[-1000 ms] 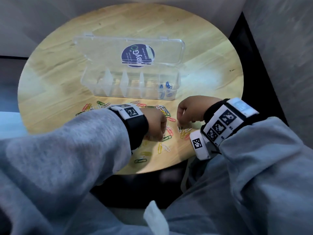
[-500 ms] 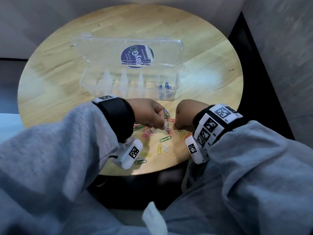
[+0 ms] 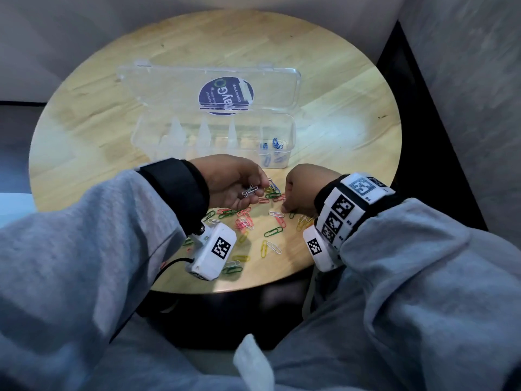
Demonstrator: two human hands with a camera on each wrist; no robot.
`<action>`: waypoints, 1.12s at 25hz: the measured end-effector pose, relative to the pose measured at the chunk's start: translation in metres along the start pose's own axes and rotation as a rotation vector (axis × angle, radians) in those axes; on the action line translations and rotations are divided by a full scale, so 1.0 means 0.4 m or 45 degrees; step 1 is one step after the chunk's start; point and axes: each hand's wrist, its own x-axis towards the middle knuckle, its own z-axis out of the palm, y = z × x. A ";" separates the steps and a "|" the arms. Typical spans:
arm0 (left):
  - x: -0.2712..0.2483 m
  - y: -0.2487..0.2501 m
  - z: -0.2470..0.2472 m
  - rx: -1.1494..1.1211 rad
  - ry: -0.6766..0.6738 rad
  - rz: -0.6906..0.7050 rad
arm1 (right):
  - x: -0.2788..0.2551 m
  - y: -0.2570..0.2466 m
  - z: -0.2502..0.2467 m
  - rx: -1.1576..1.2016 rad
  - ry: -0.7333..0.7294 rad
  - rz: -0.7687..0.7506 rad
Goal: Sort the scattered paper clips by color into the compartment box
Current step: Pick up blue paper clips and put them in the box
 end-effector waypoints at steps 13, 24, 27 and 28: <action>0.035 -0.007 0.082 1.599 0.257 0.245 | -0.041 0.055 -0.075 0.298 0.019 0.054; 0.049 -0.018 0.100 1.693 0.206 0.172 | -0.056 0.094 -0.058 0.554 -0.163 0.136; 0.045 -0.021 0.093 1.618 0.219 0.174 | -0.056 0.096 -0.053 0.448 -0.170 0.054; 0.043 -0.019 0.083 1.514 0.213 0.159 | -0.058 0.097 -0.052 0.400 -0.162 0.016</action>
